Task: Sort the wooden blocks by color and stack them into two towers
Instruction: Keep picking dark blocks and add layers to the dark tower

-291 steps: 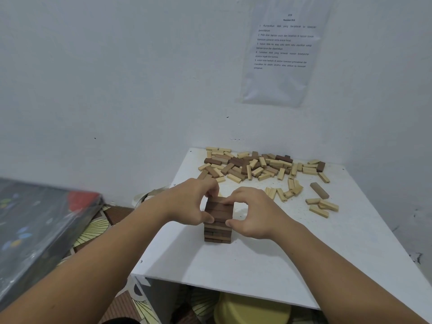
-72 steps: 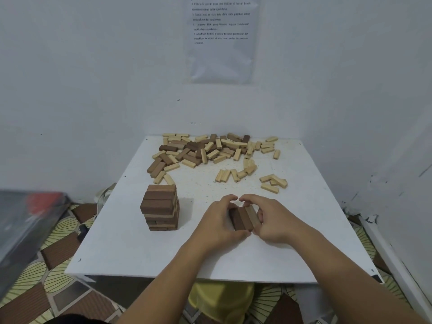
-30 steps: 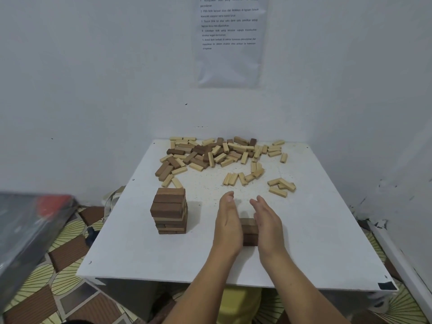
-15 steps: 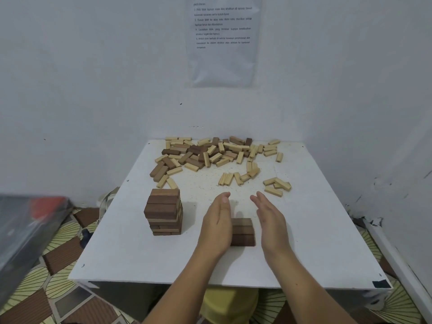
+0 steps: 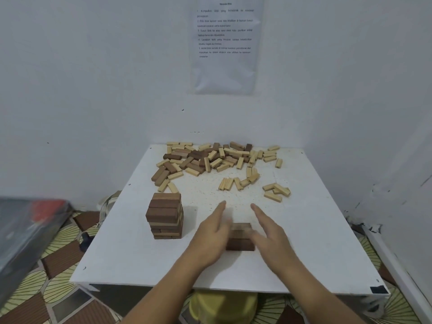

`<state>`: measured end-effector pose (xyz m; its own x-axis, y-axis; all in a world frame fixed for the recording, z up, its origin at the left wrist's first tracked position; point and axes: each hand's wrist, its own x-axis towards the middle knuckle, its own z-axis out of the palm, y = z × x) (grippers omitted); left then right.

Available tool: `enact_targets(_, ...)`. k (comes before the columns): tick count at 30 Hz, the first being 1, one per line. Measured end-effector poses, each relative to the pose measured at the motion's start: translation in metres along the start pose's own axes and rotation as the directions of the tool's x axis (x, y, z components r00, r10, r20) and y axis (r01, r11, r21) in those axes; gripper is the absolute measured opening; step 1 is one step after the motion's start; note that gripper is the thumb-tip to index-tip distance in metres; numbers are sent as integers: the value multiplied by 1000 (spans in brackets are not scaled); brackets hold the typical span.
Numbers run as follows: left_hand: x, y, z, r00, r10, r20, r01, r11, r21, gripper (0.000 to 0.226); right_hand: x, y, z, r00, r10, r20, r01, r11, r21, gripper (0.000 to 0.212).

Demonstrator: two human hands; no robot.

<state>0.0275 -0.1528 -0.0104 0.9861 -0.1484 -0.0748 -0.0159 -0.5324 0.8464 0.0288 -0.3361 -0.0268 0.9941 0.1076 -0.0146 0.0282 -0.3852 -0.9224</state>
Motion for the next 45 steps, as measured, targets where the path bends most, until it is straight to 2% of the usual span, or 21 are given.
enact_targets(1,-1,2,6,996,-48,-81,36,989,-142,56,2,0,6,996,60,-69,-49,985,164,57)
enact_targets(3,0,5,19,974,-128,-186,66,948,-311,58,9,-2,18,980,147,-133,-83,914,398,51)
enact_targets(6,4,7,33,959,-188,-212,76,892,-446,71,14,-5,30,966,197,-170,-76,838,540,46)
enact_targets(9,5,9,38,960,-199,-196,82,872,-483,79,14,-6,37,960,225,-165,-86,801,592,45)
enact_targets(17,7,12,37,978,-179,-106,113,883,-455,80,14,-2,40,963,214,-162,-94,835,543,43)
enact_targets(23,5,8,32,979,-168,-116,98,885,-455,76,11,-5,39,974,174,-142,-78,854,514,43)
enact_targets(26,-2,5,25,979,-91,-183,27,945,-327,61,3,-11,24,980,106,-169,-46,944,326,50)
enact_targets(28,-14,1,17,980,28,-198,-41,997,-61,54,-5,-6,8,990,31,-140,-32,999,-5,62)
enact_targets(29,-21,-3,14,983,92,-161,-77,992,98,62,-9,-1,0,996,2,-94,-25,970,-243,70)
enact_targets(31,-34,-10,12,991,123,-47,-97,922,374,78,-17,12,-12,1000,21,-2,-17,762,-648,86)
enact_targets(32,-39,-12,11,996,92,-4,-79,877,474,83,-21,17,-15,998,53,26,-15,655,-755,90)
enact_targets(34,-42,-16,11,998,32,45,-53,799,599,86,-25,23,-17,995,81,62,8,540,-842,95)
enact_targets(38,-35,-18,13,991,-82,108,-16,722,692,84,-25,21,-13,988,107,114,57,436,-898,119)
enact_targets(41,-27,-16,17,988,-113,107,3,703,711,82,-23,19,-5,988,91,127,77,428,-900,128)
enact_targets(45,-20,-9,25,985,-154,83,31,620,784,83,-23,15,4,990,84,117,67,449,-891,126)
